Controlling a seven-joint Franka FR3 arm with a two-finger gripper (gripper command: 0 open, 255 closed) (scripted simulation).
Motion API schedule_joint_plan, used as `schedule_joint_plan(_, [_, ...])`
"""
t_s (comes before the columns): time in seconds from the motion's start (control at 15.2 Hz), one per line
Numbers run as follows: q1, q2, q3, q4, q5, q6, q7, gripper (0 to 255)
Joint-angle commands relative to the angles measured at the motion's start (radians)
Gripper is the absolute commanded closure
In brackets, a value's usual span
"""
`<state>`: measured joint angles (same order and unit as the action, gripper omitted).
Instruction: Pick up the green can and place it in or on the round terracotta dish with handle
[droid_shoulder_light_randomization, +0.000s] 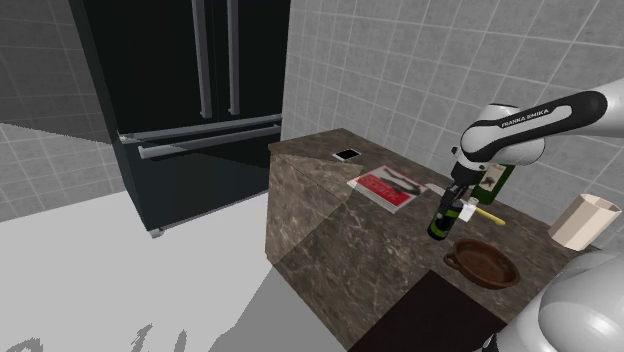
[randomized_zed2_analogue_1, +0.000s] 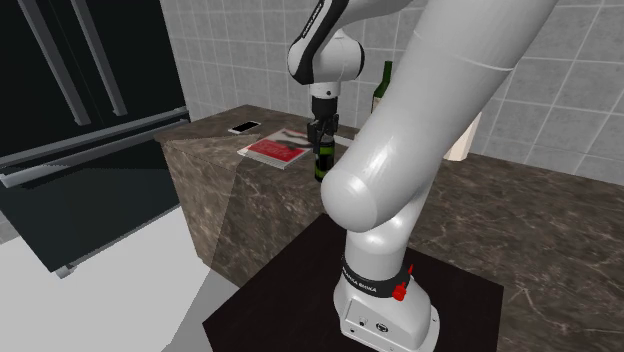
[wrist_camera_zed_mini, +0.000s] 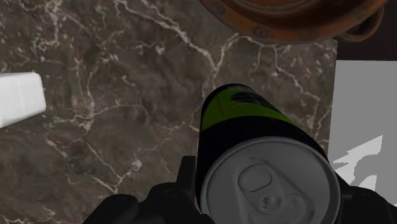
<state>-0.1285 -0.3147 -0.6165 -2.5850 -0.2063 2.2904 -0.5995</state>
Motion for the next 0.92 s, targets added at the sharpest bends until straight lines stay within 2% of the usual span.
schedule_joint_plan(0.0, [0.000, 0.000, 0.000, 0.000, 0.000, 0.000, 0.000, 255])
schedule_joint_plan(0.86, [-0.017, -0.109, 0.050, 0.088, -0.021, -0.192, 0.030, 255])
